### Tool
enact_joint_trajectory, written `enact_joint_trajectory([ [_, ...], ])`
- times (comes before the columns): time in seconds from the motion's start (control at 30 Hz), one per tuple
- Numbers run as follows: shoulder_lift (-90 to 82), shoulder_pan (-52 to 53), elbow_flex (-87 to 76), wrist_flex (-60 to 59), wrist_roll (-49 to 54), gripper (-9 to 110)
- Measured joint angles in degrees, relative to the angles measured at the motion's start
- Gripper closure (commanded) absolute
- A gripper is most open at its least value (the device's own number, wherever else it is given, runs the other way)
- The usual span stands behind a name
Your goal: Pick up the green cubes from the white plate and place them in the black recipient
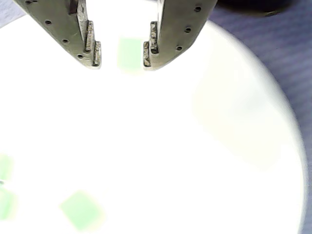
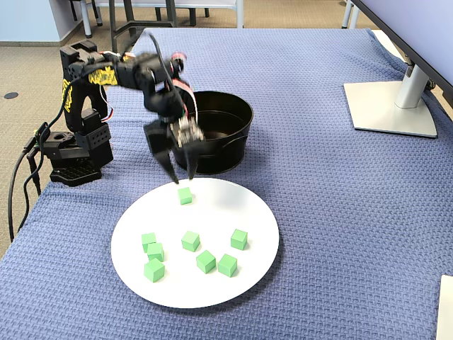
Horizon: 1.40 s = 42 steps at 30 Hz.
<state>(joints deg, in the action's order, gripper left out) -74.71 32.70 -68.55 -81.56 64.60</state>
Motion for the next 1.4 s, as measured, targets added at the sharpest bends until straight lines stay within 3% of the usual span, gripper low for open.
enact_joint_trajectory([
  [0.1,2.02,1.05,-1.76,1.58,2.11,96],
  [0.27,3.43,2.02,-4.39,4.31,4.75,77],
  [0.47,4.04,1.76,-6.77,5.27,6.5,69],
  [1.4,5.1,-1.67,-21.53,14.24,4.66,75],
])
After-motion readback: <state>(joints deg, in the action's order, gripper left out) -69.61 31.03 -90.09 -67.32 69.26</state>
